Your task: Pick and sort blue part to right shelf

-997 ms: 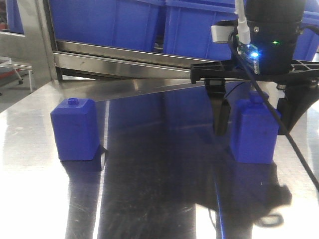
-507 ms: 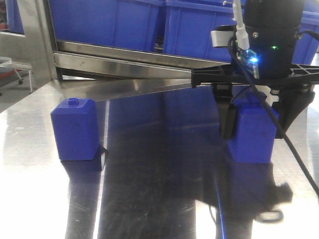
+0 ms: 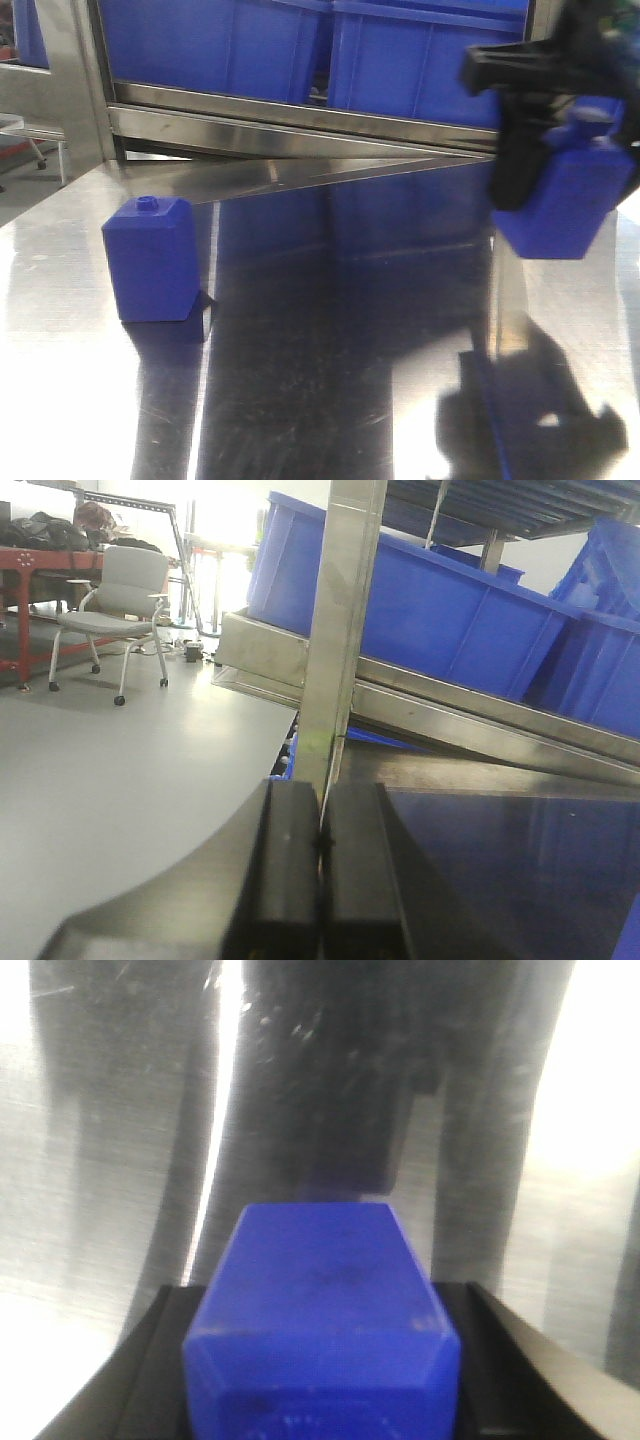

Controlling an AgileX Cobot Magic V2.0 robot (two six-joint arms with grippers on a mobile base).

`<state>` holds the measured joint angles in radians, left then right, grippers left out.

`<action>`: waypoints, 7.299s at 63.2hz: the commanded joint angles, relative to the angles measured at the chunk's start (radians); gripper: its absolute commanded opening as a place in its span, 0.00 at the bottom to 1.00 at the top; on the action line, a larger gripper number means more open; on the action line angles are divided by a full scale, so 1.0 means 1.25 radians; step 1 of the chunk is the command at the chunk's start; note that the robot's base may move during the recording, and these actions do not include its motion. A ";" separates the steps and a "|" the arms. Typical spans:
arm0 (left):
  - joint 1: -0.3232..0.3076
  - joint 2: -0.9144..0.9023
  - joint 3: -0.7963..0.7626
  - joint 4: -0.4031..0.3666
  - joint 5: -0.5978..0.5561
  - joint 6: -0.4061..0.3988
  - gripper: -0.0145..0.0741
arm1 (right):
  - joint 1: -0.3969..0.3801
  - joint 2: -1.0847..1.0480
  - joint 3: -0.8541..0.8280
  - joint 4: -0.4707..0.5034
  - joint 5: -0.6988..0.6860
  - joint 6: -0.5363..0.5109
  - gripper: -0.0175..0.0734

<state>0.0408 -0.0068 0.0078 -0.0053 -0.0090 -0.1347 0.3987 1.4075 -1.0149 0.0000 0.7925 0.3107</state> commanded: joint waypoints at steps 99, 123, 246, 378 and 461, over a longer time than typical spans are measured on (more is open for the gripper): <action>0.001 -0.016 0.019 -0.004 -0.066 0.000 0.32 | -0.308 -0.880 0.479 -0.079 -0.529 -0.207 0.63; 0.001 -0.016 0.019 -0.004 -0.066 0.000 0.32 | -0.308 -0.880 0.479 -0.079 -0.528 -0.207 0.63; -0.232 0.434 -0.302 0.034 0.120 -0.008 0.78 | -0.308 -0.880 0.479 -0.079 -0.528 -0.207 0.63; -0.502 1.349 -1.122 0.051 0.884 -0.385 0.95 | -0.308 -0.880 0.479 -0.079 -0.525 -0.207 0.63; -0.502 1.391 -1.122 0.055 0.865 -0.385 0.78 | -0.308 -0.880 0.479 -0.079 -0.525 -0.207 0.63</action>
<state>-0.5814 1.7716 -1.3623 0.0623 1.0852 -0.6060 0.0190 0.3034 -0.3846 -0.0874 0.2349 0.0582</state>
